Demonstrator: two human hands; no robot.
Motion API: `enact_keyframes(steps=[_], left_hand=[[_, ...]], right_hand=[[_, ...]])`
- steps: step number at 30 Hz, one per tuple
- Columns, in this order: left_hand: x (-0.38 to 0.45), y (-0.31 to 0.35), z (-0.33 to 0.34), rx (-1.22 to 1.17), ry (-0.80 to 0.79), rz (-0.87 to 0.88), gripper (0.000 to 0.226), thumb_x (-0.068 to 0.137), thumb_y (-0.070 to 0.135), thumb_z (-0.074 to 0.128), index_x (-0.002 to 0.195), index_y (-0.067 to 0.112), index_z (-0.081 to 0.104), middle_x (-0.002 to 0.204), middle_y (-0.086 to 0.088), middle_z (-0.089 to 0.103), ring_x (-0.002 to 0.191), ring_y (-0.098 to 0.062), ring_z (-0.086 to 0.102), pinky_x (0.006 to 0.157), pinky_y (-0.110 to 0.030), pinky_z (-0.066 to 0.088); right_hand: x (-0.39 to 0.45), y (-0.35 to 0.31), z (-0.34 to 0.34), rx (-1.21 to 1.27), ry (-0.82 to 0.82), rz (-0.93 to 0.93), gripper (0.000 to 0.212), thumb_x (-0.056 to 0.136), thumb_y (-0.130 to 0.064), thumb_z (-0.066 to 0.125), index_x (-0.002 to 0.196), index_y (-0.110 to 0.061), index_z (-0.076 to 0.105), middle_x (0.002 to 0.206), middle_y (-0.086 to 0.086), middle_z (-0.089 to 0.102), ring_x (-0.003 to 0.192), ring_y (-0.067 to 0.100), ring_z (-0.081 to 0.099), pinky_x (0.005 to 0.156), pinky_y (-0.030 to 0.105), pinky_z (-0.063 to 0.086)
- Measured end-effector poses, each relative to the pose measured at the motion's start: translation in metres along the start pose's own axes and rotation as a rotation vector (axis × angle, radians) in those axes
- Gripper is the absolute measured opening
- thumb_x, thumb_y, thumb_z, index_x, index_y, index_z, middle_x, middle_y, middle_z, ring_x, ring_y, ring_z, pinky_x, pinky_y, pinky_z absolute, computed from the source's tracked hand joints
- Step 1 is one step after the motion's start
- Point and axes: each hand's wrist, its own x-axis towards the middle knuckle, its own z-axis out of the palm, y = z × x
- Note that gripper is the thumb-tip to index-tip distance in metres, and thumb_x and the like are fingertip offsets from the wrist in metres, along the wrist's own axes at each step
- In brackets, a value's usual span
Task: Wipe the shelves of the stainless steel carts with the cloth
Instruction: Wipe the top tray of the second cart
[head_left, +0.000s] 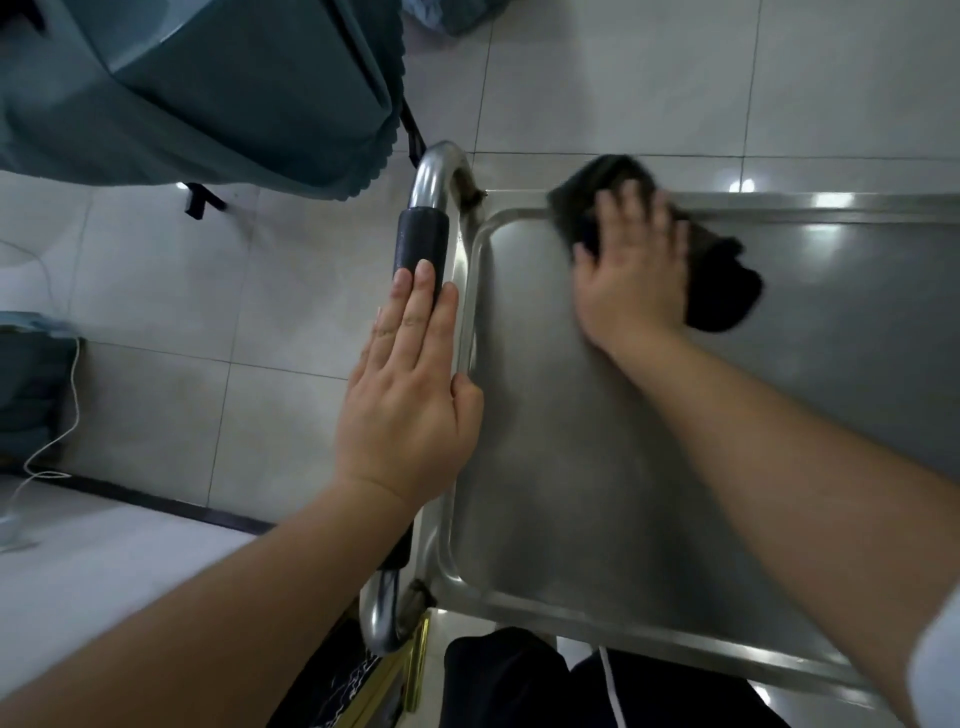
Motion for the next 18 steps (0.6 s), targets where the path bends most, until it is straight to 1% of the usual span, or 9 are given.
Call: enact_keyframes(steps=[2,3,5,7,10,12,14,16,18], left_hand=[[0.0,0.0,0.001,0.008,0.008,0.003,0.07,0.1,0.029,0.039,0.166,0.011,0.028,0.177,-0.006,0.012,0.164,-0.015,0.0,0.132,-0.03,-0.001],[-0.001,0.0,0.001,0.011,0.006,0.006,0.069,0.1,0.029,0.038,0.166,0.01,0.029,0.177,-0.007,0.012,0.164,-0.016,0.0,0.132,-0.034,0.003],[-0.001,0.001,0.001,0.007,0.001,-0.002,0.069,0.101,0.03,0.036,0.166,0.01,0.028,0.177,-0.007,0.012,0.164,-0.017,0.0,0.133,-0.038,0.007],[-0.001,0.002,0.0,-0.009,0.01,-0.01,0.067,0.103,0.032,0.035,0.166,0.011,0.028,0.177,-0.006,0.011,0.164,-0.016,0.001,0.133,-0.037,0.007],[-0.001,0.004,-0.002,-0.011,-0.01,-0.026,0.066,0.106,0.037,0.032,0.168,0.015,0.024,0.178,-0.002,0.006,0.163,-0.013,-0.003,0.131,-0.034,0.003],[-0.001,0.005,-0.005,0.019,-0.037,-0.024,0.066,0.107,0.038,0.032,0.168,0.017,0.021,0.178,-0.001,0.002,0.163,-0.013,-0.006,0.129,-0.034,0.0],[-0.001,0.006,-0.008,0.052,-0.057,-0.017,0.068,0.106,0.037,0.034,0.169,0.017,0.019,0.178,-0.002,0.001,0.163,-0.016,-0.006,0.129,-0.036,0.0],[-0.001,0.007,-0.009,0.078,-0.068,-0.014,0.069,0.106,0.038,0.034,0.169,0.018,0.016,0.178,-0.002,-0.001,0.163,-0.016,-0.007,0.128,-0.036,-0.004],[-0.001,0.007,-0.01,0.102,-0.071,-0.004,0.069,0.106,0.04,0.031,0.17,0.019,0.013,0.178,-0.003,-0.002,0.163,-0.017,-0.008,0.127,-0.036,-0.007]], right_hand=[[-0.008,-0.055,0.019,0.004,-0.148,-0.241,0.066,0.105,-0.052,0.034,0.166,-0.028,0.022,0.175,-0.002,0.015,0.162,0.026,0.005,0.129,0.047,-0.002],[-0.013,-0.075,0.027,0.014,-0.191,-0.329,0.065,0.106,-0.052,0.031,0.166,-0.03,0.022,0.175,-0.004,0.015,0.162,0.024,0.005,0.129,0.046,-0.003],[-0.02,-0.092,0.034,0.042,-0.234,-0.386,0.062,0.107,-0.052,0.028,0.165,-0.031,0.022,0.174,-0.006,0.015,0.162,0.023,0.004,0.13,0.046,-0.003],[-0.036,-0.087,0.034,0.044,-0.262,-0.411,0.063,0.106,-0.053,0.026,0.165,-0.032,0.022,0.174,-0.007,0.015,0.162,0.022,0.004,0.13,0.046,-0.002],[-0.092,-0.067,0.035,-0.005,-0.297,-0.562,0.068,0.102,-0.055,0.026,0.166,-0.032,0.018,0.174,-0.009,0.015,0.162,0.02,0.004,0.13,0.047,0.004],[-0.145,-0.053,0.037,-0.02,-0.35,-0.664,0.069,0.102,-0.056,0.032,0.165,-0.031,0.019,0.174,-0.008,0.018,0.162,0.02,0.004,0.13,0.048,0.006],[-0.2,-0.038,0.041,-0.02,-0.409,-0.729,0.065,0.102,-0.055,0.039,0.163,-0.035,0.025,0.173,-0.008,0.019,0.162,0.02,0.003,0.13,0.049,0.004],[-0.246,-0.019,0.043,-0.018,-0.434,-0.746,0.064,0.102,-0.053,0.043,0.162,-0.038,0.027,0.174,-0.01,0.017,0.162,0.018,0.0,0.13,0.049,0.005],[-0.284,0.001,0.041,-0.025,-0.427,-0.697,0.064,0.101,-0.053,0.043,0.162,-0.039,0.028,0.173,-0.013,0.016,0.162,0.015,-0.001,0.129,0.048,0.008]])
